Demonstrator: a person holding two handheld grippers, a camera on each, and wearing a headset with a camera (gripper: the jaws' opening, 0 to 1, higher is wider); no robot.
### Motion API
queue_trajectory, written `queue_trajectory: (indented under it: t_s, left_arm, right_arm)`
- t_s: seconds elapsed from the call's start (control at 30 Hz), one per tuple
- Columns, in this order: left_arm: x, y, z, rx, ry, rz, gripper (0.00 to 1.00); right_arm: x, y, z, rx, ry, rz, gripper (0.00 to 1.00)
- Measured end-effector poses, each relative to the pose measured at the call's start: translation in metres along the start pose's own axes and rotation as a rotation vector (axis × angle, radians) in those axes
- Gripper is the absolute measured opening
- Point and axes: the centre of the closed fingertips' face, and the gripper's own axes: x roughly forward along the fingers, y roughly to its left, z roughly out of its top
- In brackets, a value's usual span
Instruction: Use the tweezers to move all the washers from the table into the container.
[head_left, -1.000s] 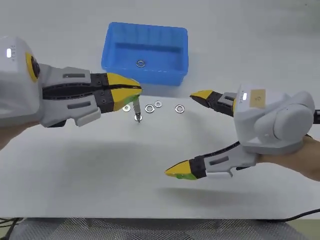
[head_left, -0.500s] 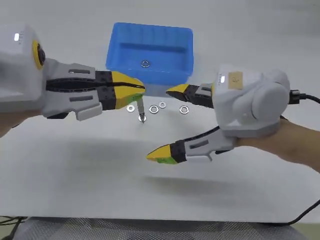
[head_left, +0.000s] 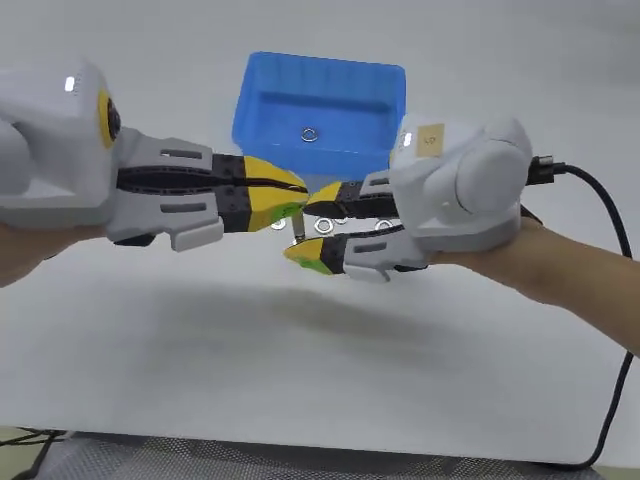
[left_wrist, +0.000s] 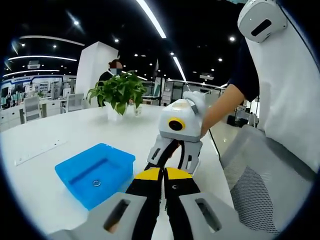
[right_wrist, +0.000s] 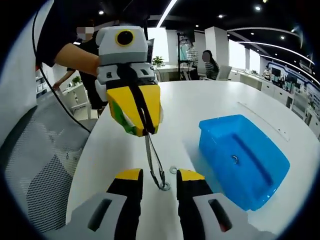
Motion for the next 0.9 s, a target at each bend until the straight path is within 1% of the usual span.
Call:
queue_trajectory:
  t_s: [0.03, 0.1, 0.13, 0.23, 0.4, 0.5, 0.73, 0.8, 0.9]
  left_arm:
    - [0.000, 0.000, -0.001, 0.000, 0.001, -0.002, 0.05]
    - [0.001, -0.002, -0.001, -0.001, 0.003, -0.006, 0.05]
    - [0.000, -0.001, -0.003, -0.002, 0.003, -0.006, 0.05]
    - [-0.001, -0.001, -0.005, -0.002, 0.007, -0.013, 0.05]
    - [-0.003, 0.000, -0.008, 0.000, 0.016, -0.014, 0.05]
    - [-0.002, 0.001, -0.008, 0.000, 0.020, -0.009, 0.05]
    - [-0.006, 0.006, -0.012, 0.003, 0.029, 0.001, 0.05]
    - [-0.007, 0.007, -0.013, -0.005, 0.035, 0.008, 0.05]
    - [-0.008, 0.006, -0.014, -0.017, 0.038, 0.013, 0.06]
  right_arm:
    - [0.001, 0.003, 0.001, -0.019, -0.004, 0.014, 0.24]
    - [0.003, 0.006, 0.000, -0.043, 0.013, 0.026, 0.21]
    - [0.003, 0.006, -0.001, -0.056, 0.019, 0.032, 0.20]
    - [0.004, 0.008, -0.002, -0.061, 0.027, 0.046, 0.18]
    - [0.002, 0.004, 0.000, -0.077, 0.024, 0.039, 0.13]
    - [0.002, 0.004, 0.000, -0.117, 0.033, 0.049, 0.12]
    - [0.002, 0.004, 0.000, -0.133, 0.038, 0.054, 0.10]
    - [0.002, 0.004, 0.000, -0.148, 0.042, 0.050, 0.10]
    - [0.002, 0.004, -0.001, -0.153, 0.041, 0.050, 0.10]
